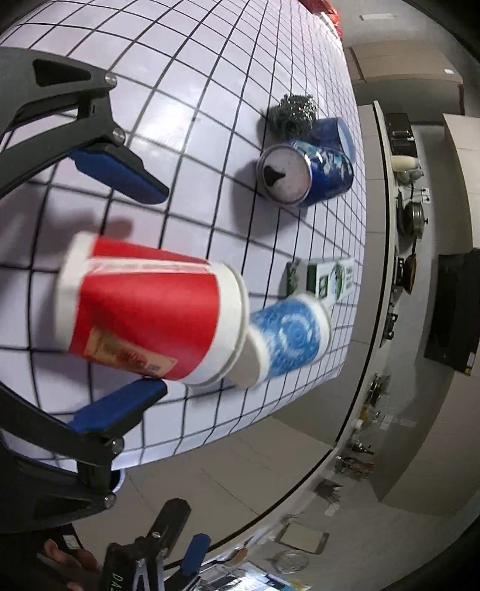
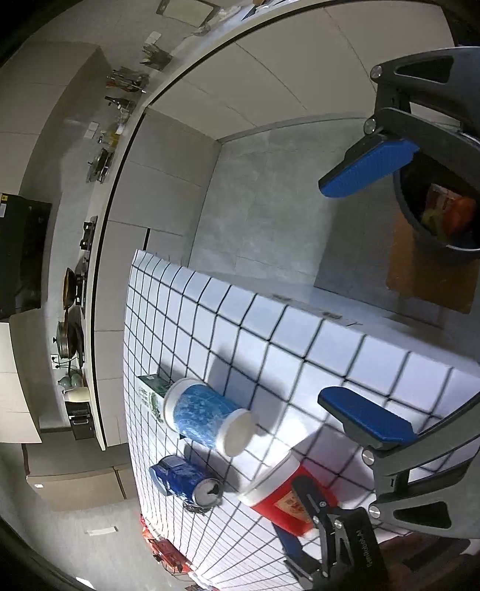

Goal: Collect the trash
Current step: 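Grasp the red paper cup with the left gripper while the right gripper grasps the blue paper cup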

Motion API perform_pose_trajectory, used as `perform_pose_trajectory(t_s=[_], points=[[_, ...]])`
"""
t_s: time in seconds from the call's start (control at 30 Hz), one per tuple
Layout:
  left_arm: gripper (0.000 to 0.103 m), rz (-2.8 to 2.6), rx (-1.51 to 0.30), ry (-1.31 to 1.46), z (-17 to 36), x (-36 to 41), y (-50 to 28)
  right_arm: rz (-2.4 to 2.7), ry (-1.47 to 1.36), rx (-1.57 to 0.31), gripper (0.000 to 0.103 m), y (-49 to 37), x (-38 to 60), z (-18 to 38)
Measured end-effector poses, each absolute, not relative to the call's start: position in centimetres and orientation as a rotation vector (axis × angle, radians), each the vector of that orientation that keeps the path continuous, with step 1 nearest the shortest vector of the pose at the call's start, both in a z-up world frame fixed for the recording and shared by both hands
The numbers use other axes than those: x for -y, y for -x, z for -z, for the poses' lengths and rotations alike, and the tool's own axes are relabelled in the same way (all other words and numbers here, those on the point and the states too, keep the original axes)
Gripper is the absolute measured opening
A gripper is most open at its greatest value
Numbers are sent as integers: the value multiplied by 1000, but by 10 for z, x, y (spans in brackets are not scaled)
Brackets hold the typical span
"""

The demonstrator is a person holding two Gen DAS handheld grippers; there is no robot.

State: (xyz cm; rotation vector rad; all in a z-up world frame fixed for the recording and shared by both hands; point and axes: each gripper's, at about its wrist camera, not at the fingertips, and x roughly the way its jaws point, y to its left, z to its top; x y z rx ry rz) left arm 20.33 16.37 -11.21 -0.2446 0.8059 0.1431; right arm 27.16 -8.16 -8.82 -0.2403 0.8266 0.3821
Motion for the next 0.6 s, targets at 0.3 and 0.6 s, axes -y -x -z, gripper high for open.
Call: perform_pose_trajectory(t_s=[0.3,0.6], points=[[80,-249,-838,326,122,-225,-196,-460,256,-826,103,-291,23,90],[78,-369,-834,344,123,-292,-176,-541,262,-847,103,-301,-43,103]])
